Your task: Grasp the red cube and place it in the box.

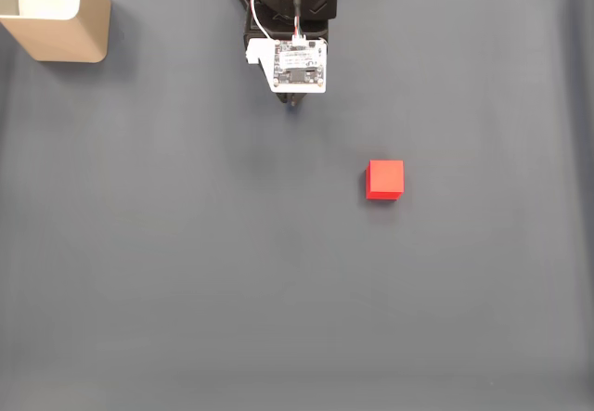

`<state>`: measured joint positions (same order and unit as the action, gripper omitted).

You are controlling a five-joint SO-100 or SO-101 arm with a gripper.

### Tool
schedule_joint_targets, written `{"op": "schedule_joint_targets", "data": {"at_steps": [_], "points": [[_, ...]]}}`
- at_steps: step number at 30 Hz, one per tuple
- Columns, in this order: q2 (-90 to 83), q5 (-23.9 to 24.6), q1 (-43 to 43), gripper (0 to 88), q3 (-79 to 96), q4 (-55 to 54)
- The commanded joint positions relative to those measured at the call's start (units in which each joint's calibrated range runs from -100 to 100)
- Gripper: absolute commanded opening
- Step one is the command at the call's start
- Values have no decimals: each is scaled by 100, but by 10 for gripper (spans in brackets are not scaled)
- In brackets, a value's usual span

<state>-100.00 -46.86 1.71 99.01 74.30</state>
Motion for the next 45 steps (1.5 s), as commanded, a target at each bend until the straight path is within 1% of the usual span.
{"op": "schedule_joint_targets", "data": {"at_steps": [1, 45], "points": [[130, -244, -29, 0, 90, 102], [0, -234, -29, 0, 90, 160]]}}
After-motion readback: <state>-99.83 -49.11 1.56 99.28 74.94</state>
